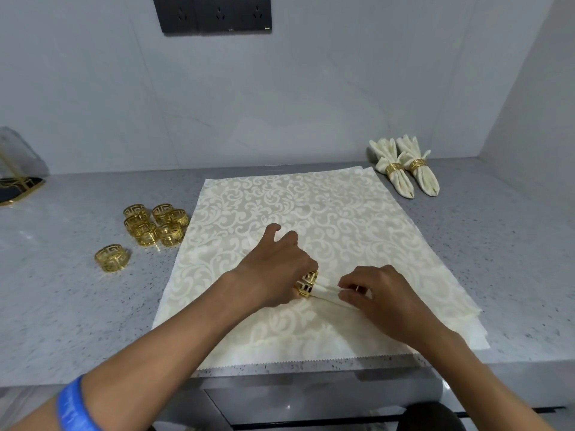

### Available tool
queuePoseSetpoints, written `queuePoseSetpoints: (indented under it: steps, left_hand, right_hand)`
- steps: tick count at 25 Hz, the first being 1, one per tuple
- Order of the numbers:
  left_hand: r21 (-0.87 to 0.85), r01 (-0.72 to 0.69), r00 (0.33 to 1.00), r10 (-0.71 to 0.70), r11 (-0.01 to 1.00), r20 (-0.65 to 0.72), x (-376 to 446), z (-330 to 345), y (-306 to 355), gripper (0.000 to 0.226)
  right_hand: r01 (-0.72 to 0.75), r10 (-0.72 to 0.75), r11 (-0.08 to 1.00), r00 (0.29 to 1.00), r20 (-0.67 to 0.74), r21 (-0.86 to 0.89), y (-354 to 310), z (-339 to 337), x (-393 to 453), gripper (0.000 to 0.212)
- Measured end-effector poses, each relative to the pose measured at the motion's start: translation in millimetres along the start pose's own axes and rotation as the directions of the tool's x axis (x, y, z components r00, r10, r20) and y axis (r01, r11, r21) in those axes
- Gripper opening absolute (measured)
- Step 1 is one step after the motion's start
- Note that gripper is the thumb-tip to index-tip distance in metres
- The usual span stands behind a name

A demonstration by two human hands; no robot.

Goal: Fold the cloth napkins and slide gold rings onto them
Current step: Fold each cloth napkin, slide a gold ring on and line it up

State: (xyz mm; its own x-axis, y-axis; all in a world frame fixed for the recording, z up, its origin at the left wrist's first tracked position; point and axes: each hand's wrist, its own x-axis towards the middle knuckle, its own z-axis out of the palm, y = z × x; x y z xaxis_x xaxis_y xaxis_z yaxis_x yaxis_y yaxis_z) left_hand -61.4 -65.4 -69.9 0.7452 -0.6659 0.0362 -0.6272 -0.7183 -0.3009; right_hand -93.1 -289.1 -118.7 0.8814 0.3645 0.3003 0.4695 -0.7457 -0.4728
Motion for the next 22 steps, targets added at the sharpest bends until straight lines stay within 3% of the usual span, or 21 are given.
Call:
queuePoseSetpoints:
  steps: [5,6,8,10,11,14,15,17,19,20,22]
  left_hand:
    - [0.091,-0.098,0.985,0.11,0.991,-0.133,-3.2,5.9,-0.1,0.049]
    - [0.086,-0.058,0.977,0.074,0.995,-0.198,-7.0,8.4,2.1,0.059]
    - [-0.119,0.141,0.939,-0.17,0.983,-0.299,-24.7,15.7,14.4,0.072]
    - [-0.421,0.309,0.849,-0.447,0.853,-0.282,-48.0,20.4,28.2,0.063]
    - [-0.562,0.355,0.821,-0.537,0.747,-0.194,-55.7,22.5,32.8,0.055]
    - [-0.817,0.359,0.791,-0.611,0.452,0.01,-57.4,36.8,28.5,0.051]
    - [-0.872,0.338,0.796,-0.603,0.355,0.063,-53.3,40.6,22.6,0.056]
    - [-0.931,0.291,0.841,-0.522,0.219,0.14,-42.7,42.8,10.7,0.073]
    - [-0.954,0.235,0.899,-0.414,0.184,0.142,-33.9,40.5,0.7,0.084]
    - [-0.959,0.21,0.92,-0.369,0.188,0.129,-30.8,38.7,-3.2,0.084]
    - [-0.96,0.178,0.945,-0.309,0.216,0.106,-27.8,39.5,-9.1,0.082]
  right_hand:
    - [-0.244,0.261,0.96,0.958,-0.121,0.137,-48.6,20.7,-31.4,0.014]
    - [-0.278,0.3,0.948,0.942,-0.149,0.154,-58.2,27.5,-34.7,0.017]
    - [-0.31,0.34,0.934,0.923,-0.178,0.176,-74.9,38.4,-37.8,0.018]
    - [-0.327,0.362,0.923,0.917,-0.166,0.204,-84.7,41.7,-37.9,0.016]
    - [-0.322,0.361,0.921,0.917,-0.171,0.222,-86.5,39.3,-36.4,0.015]
    - [-0.299,0.379,0.901,0.896,-0.232,0.314,-70.9,26.2,-17.1,0.01]
    - [-0.3,0.369,0.902,0.909,-0.193,0.311,-59.5,20.5,-5.3,0.022]
    - [-0.301,0.298,0.917,0.953,0.051,0.263,-34.2,9.4,20.9,0.057]
    - [-0.276,0.184,0.923,0.929,0.321,0.268,-20.8,0.8,42.4,0.083]
    - [-0.246,0.128,0.926,0.917,0.377,0.286,-16.7,-1.1,49.0,0.089]
    - [-0.193,0.08,0.932,0.935,0.346,0.307,-13.3,-1.6,53.3,0.083]
